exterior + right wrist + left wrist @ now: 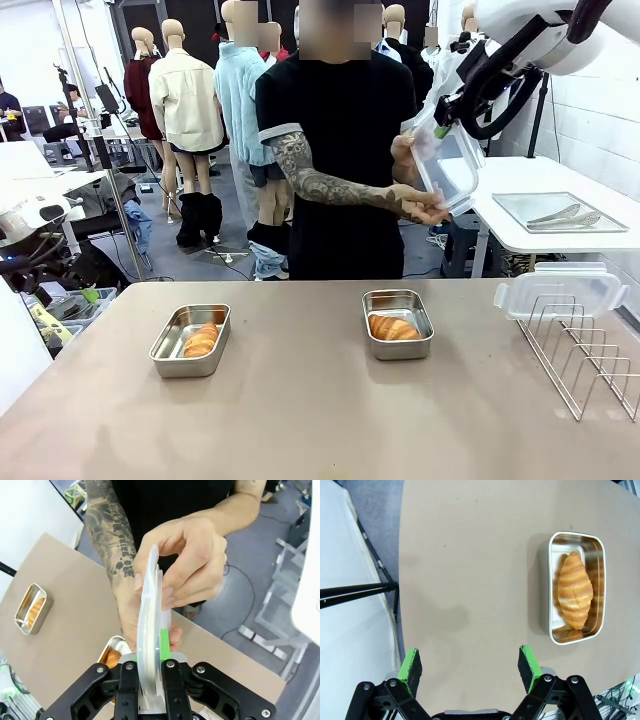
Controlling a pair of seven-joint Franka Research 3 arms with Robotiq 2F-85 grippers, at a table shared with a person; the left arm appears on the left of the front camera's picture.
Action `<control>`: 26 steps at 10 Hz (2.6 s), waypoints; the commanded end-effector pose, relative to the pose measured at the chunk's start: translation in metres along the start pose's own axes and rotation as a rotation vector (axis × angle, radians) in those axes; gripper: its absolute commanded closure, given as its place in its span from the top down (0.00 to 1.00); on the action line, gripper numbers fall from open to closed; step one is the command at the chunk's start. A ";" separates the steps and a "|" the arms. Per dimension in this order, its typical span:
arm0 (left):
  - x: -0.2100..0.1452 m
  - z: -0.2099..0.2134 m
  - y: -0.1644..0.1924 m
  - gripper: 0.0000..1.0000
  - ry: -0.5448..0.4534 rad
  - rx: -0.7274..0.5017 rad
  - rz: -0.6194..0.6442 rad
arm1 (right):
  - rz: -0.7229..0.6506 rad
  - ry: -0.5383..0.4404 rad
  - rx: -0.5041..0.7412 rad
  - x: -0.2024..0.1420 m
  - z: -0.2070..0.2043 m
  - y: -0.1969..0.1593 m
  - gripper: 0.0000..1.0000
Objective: Place the bread in airtight containers.
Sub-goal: Pick up one Airtight Container lid and hand it to the human.
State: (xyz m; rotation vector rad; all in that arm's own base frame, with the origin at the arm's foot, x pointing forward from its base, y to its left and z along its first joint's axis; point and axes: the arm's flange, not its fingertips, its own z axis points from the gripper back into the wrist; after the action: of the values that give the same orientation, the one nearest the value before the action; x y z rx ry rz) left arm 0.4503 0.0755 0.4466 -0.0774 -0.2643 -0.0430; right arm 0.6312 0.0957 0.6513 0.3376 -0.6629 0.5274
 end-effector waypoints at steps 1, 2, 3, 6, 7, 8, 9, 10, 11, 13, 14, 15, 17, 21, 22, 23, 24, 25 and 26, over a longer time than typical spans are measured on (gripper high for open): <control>-0.002 0.001 0.000 1.00 -0.002 0.014 0.012 | -0.002 0.004 -0.001 -0.001 -0.002 -0.002 0.00; -0.002 0.001 0.000 1.00 -0.002 0.014 0.012 | -0.002 0.004 -0.001 -0.001 -0.002 -0.002 0.00; -0.002 0.001 0.000 1.00 -0.002 0.014 0.012 | 0.000 0.001 0.001 0.000 -0.001 0.000 0.00; -0.002 0.001 0.000 1.00 -0.002 0.014 0.012 | 0.084 0.053 0.037 -0.013 0.016 0.013 0.59; -0.002 0.001 0.000 1.00 -0.002 0.014 0.012 | 0.130 0.074 0.067 -0.020 0.024 0.022 0.79; -0.002 0.001 0.000 1.00 -0.002 0.014 0.012 | 0.212 0.133 0.099 -0.030 0.035 0.032 0.98; -0.002 0.001 0.000 1.00 -0.002 0.014 0.012 | 0.285 0.195 0.108 -0.043 0.046 0.042 1.00; -0.002 0.001 0.000 1.00 -0.002 0.014 0.012 | 0.387 0.287 0.137 -0.058 0.056 0.050 1.00; -0.002 0.001 0.000 1.00 -0.002 0.014 0.012 | 0.504 0.397 0.166 -0.077 0.065 0.057 1.00; -0.002 0.001 0.000 1.00 -0.002 0.014 0.012 | 0.741 0.560 0.221 -0.116 0.082 0.060 1.00; -0.002 0.001 0.000 1.00 -0.002 0.014 0.012 | 0.868 0.626 0.248 -0.130 0.086 0.056 1.00; -0.002 0.001 0.000 1.00 -0.002 0.014 0.012 | 0.944 0.687 0.275 -0.143 0.086 0.049 1.00; -0.002 0.001 0.000 1.00 -0.002 0.014 0.012 | 1.108 0.821 0.340 -0.161 0.077 0.033 1.00; -0.002 0.001 0.000 1.00 -0.002 0.014 0.012 | 1.038 0.744 0.182 -0.177 0.057 0.003 1.00; -0.002 0.001 0.000 1.00 -0.002 0.014 0.012 | 1.010 0.733 0.147 -0.182 0.052 -0.002 1.00; -0.002 0.001 0.000 1.00 -0.002 0.014 0.012 | 0.999 0.734 0.145 -0.184 0.048 -0.006 1.00; -0.002 0.001 0.000 1.00 -0.002 0.014 0.012 | 1.051 0.767 0.210 -0.169 0.062 -0.003 1.00; -0.002 0.001 0.000 1.00 -0.002 0.014 0.012 | 1.051 0.767 0.210 -0.169 0.062 -0.003 1.00; -0.002 0.001 0.000 1.00 -0.002 0.014 0.012 | 1.051 0.767 0.210 -0.169 0.062 -0.003 1.00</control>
State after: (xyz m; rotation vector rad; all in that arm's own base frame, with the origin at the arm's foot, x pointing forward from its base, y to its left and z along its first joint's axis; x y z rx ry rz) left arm 0.4503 0.0754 0.4468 -0.0769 -0.2645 -0.0432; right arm 0.4911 0.0041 0.5811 -0.0791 0.0128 1.6098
